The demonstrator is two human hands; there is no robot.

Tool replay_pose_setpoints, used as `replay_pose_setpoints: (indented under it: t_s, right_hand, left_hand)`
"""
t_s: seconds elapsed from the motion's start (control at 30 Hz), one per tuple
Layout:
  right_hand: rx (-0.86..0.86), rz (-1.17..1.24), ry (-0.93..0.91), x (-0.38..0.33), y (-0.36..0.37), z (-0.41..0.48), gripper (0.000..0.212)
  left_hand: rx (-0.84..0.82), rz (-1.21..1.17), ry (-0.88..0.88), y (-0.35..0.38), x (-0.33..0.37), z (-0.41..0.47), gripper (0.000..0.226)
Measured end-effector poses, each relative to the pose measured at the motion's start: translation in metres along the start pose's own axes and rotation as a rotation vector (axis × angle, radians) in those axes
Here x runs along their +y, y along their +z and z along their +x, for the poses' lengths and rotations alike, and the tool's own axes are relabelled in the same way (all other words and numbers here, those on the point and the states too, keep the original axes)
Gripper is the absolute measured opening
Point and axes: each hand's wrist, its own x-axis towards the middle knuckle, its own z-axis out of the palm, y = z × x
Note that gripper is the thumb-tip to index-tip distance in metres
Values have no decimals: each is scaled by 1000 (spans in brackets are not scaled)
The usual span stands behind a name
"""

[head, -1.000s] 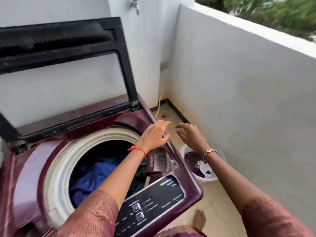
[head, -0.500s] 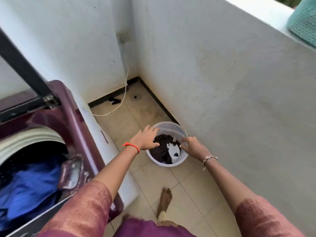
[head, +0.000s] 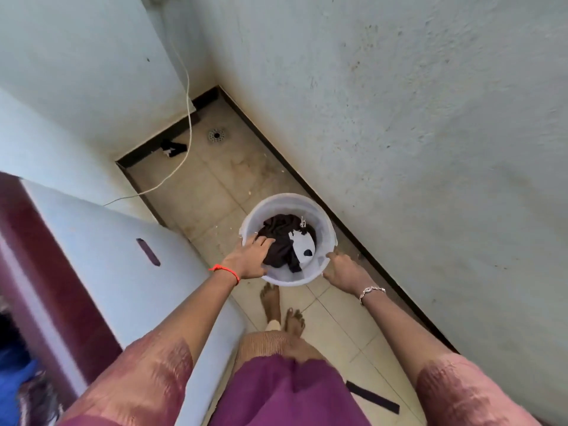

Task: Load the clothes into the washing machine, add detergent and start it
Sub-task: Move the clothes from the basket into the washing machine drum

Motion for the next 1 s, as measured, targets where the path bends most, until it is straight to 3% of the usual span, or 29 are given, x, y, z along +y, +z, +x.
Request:
replay_pose_setpoints:
  t_s: [0.13,0.33,0.53,0.73,1.0]
  right_hand:
    - [-42,-17,58,3,13,40,66]
    - [-68,-22,117,6,58,120,67]
    - [-169,-258,114,38,123,208,71]
    - [-123,-222,166,73,175,297,84]
    - [40,-223,155,93,222,388,106]
  left_hand:
    - [-58,59,-15,16,-21,39,86]
    - [-99,112,-15,54,-41,118,88]
    - [-119,69,-52,112,-51,214,92]
    - [-91,106,-89,178,-62,294,99]
    - [14,88,-325,247,-89,375,109]
